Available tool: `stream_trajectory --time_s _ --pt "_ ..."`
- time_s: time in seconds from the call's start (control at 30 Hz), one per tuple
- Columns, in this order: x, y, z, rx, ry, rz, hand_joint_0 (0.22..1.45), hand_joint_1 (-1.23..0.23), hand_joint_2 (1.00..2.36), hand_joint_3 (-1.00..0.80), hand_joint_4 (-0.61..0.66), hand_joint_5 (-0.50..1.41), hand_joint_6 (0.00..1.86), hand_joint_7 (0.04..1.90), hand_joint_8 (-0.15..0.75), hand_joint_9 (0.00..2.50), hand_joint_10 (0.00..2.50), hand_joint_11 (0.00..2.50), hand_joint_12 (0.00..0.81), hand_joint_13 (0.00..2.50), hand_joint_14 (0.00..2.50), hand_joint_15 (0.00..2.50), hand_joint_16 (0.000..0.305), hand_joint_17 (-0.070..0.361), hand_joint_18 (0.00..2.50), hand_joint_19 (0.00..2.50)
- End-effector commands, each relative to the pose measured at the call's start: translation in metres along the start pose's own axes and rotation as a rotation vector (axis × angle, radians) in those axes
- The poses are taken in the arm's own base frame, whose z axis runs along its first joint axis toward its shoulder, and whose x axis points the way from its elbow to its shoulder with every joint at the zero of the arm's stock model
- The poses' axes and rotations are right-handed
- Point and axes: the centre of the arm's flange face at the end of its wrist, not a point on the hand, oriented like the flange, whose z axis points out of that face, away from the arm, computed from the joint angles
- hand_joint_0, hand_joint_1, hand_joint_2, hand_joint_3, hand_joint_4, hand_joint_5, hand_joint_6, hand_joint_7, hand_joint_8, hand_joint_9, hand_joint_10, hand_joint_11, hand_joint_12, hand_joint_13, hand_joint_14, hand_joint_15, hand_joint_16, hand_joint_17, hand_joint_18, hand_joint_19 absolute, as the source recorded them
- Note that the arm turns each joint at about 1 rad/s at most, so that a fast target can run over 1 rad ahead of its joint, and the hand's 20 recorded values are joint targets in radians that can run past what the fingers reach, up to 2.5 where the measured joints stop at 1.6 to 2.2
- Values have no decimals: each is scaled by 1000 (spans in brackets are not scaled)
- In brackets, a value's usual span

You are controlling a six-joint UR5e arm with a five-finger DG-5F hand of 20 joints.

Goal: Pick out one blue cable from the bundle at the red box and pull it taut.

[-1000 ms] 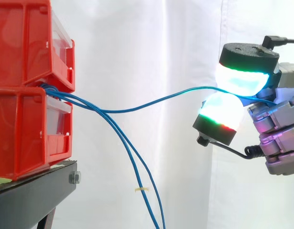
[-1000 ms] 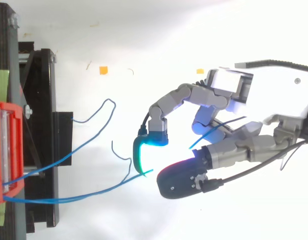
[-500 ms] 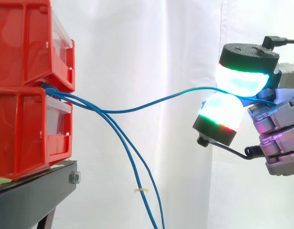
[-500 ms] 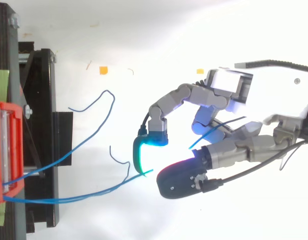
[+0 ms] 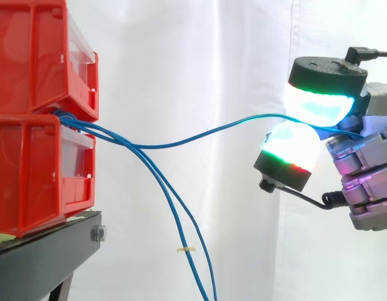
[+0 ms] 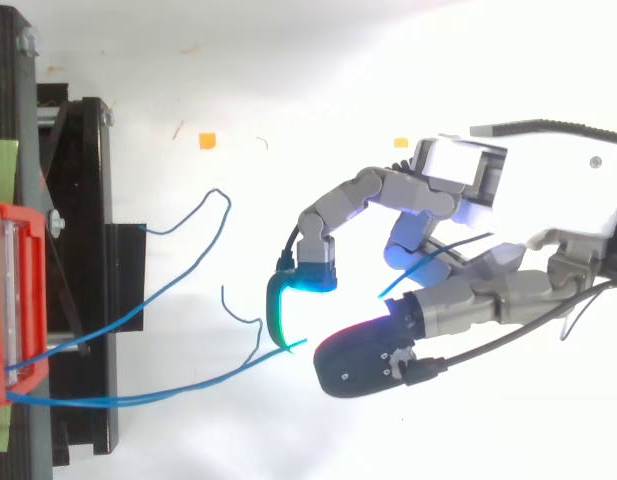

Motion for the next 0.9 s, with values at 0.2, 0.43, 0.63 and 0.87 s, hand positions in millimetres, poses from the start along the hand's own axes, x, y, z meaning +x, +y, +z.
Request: stream_trajectory --time_s 0.2,0.43,0.63,0.87 --pt "0 0 0 0 0 0 717 -765 1024 -132 -36 -139 934 956 333 1379 2176 1099 384 1109 2463 934 49 111 1335 1643" --pt "0 0 0 0 0 0 717 -765 1024 -132 -38 -139 934 950 340 1383 2160 1106 387 1112 2446 935 50 112 1336 1636" --pt "0 1 0 -1 0 0 717 -765 1025 -132 -35 -139 934 959 332 1381 2157 1108 384 1113 2439 939 49 111 1334 1637" --pt "0 1 0 -1 0 0 717 -765 1024 -131 -37 -139 934 952 341 1382 2156 1105 383 1114 2434 940 50 112 1335 1636"
